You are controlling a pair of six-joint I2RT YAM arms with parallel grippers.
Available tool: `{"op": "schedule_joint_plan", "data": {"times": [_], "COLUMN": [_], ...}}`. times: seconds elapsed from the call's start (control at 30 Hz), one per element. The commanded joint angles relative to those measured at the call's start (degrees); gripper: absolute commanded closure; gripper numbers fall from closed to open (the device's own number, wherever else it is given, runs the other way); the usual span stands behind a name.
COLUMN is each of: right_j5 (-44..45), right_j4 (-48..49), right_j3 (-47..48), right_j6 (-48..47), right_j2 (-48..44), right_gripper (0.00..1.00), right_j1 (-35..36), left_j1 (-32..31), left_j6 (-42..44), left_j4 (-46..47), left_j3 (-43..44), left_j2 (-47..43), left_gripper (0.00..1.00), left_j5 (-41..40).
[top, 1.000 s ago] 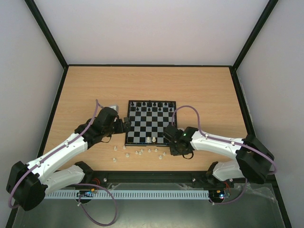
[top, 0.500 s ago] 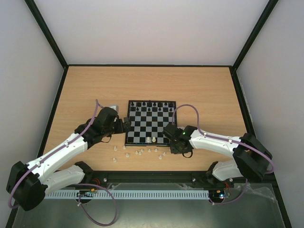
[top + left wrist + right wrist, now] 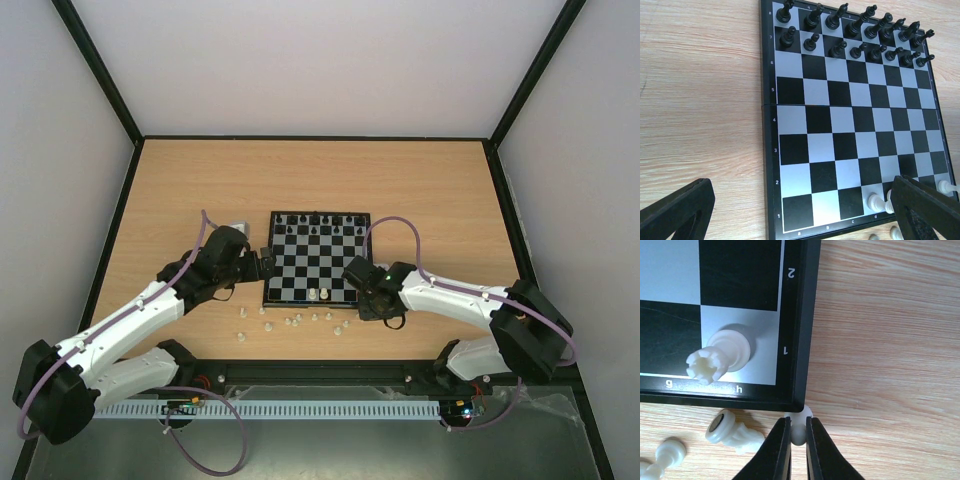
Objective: Set up the chess pieces on the board
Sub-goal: Pick up the chess piece at the center of the board.
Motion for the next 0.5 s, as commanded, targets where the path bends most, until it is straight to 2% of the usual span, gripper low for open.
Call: {"op": "schedule_joint_plan", "data": {"times": [0.0, 0.23, 0.47], "right_j5": [0.97, 3.74, 5.03], "right_j4": [-3.00, -10.23, -9.66], "right_j3": [1.98, 6.78, 11.89], "right_j6": [0.18, 0.67, -2.88], "right_j2": [-0.38, -5.02, -0.71], "right_gripper": [0.94, 0.93, 0.93], "right_j1": [-0.30, -0.40, -2.71], "left_j1": [-0.24, -0.25, -0.23], "left_j6": [0.22, 0.19, 0.30], "left_j4": [0.49, 0.99, 1.44], "left_j3": [-0.84, -1.08, -1.07], "left_j2": [-0.99, -0.61, -0.28], "left_gripper": [0.00, 0.01, 0.01], "left_j5": [-0.20, 0.12, 0.43]}}
